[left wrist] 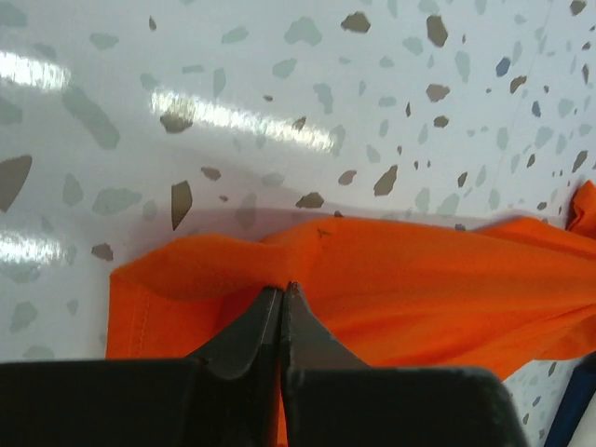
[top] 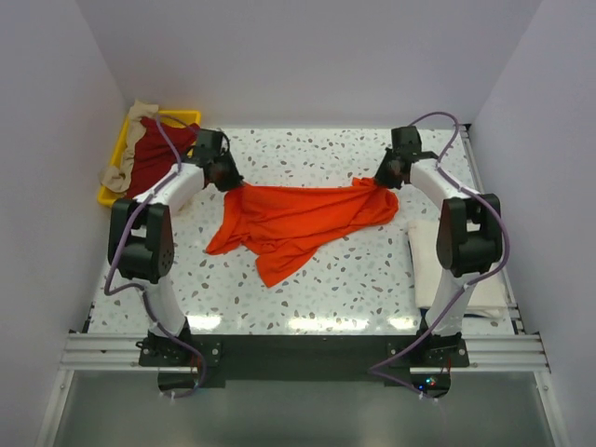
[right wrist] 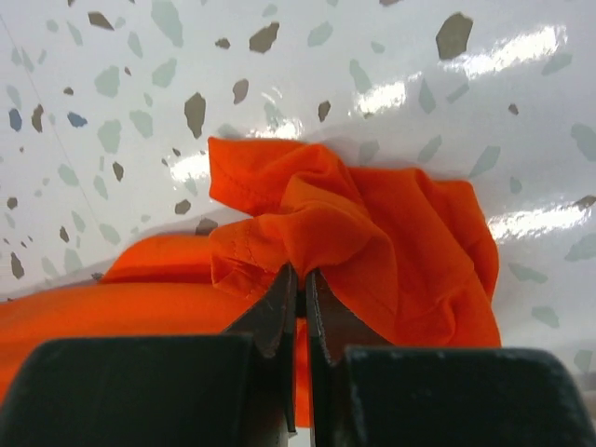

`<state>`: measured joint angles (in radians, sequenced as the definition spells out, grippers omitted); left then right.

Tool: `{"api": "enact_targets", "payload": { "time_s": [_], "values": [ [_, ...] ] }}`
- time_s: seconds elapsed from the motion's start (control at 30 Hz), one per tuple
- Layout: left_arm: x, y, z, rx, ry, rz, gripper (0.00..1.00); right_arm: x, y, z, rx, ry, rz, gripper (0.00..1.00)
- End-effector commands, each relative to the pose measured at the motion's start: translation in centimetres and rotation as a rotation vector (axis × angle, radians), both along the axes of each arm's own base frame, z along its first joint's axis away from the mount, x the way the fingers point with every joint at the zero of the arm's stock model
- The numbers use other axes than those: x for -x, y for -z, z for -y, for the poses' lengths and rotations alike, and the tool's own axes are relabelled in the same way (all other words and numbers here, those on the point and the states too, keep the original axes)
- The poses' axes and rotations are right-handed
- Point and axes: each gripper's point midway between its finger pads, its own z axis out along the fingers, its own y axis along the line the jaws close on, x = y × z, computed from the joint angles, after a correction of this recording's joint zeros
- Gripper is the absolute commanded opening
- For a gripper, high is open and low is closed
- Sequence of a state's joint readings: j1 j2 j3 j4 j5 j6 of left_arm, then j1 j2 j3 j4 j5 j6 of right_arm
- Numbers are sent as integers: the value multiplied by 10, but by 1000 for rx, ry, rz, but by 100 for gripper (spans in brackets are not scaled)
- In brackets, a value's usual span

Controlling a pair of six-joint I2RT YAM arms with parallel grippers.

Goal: Fold and stack the t-shirts
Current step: Flatten the tshirt out

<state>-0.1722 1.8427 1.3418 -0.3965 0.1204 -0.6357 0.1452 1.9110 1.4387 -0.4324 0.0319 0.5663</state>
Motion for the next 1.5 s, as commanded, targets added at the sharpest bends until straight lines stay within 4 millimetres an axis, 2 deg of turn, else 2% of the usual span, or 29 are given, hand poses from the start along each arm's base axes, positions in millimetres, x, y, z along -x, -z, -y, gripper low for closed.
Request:
{"api": "enact_targets", "payload": {
  "time_s": [0.0,0.07,0.1,0.2,0.3,0.33,0.37,0.4,0.43,0.53,0.57,0.6,0.67,0.7,0.77,0.8,0.87,1.0,1.1,1.47],
  "values": [
    [-47,-50,4,43,11,159,5,-32,-28,8,-51,34,97,0],
    [-53,-37,1,28,6,125,5,-36,-27,7,-79,31,100,0],
    [-59,-41,-1,24,3,137,5,-38,-23,7,-77,32,95,0],
    [-67,-37,-8,25,0,142,10,-42,-18,7,-90,29,94,0],
    [-70,-33,-7,31,28,134,26,-45,-15,5,-103,21,89,0],
    [-69,-33,-7,27,32,134,37,-47,-16,4,-109,18,91,0],
    [-66,-31,-8,24,35,130,42,-47,-15,3,-111,16,89,0],
    [-63,-38,-8,25,36,145,50,-48,-16,3,-116,14,92,0],
    [-61,-42,-8,25,39,155,52,-49,-16,2,-117,11,91,0],
    [-44,-48,-10,26,31,158,53,-49,-16,3,-117,10,92,0],
    [-33,-37,-12,21,28,134,52,-49,-16,3,-115,10,92,0],
    [-26,-42,-12,15,20,141,51,-49,-16,4,-112,13,92,0],
    [-13,-32,-17,-10,-8,117,49,-47,-14,4,-106,8,90,0],
    [2,-21,-15,-5,-13,88,48,-47,-14,6,-104,13,92,0],
    [15,-6,-10,11,-6,79,47,-45,-12,5,-105,10,87,0],
    [19,-7,-5,19,-4,84,47,-46,-12,6,-110,11,88,0],
    [28,4,3,22,10,59,47,-44,-11,4,-116,8,86,0],
    [33,15,19,26,32,32,46,-44,-12,5,-117,10,89,0],
    [33,16,28,27,46,37,46,-44,-13,6,-118,9,92,0],
    [39,29,26,-12,9,-3,45,-45,-12,8,-140,15,91,0]
  ]
}}
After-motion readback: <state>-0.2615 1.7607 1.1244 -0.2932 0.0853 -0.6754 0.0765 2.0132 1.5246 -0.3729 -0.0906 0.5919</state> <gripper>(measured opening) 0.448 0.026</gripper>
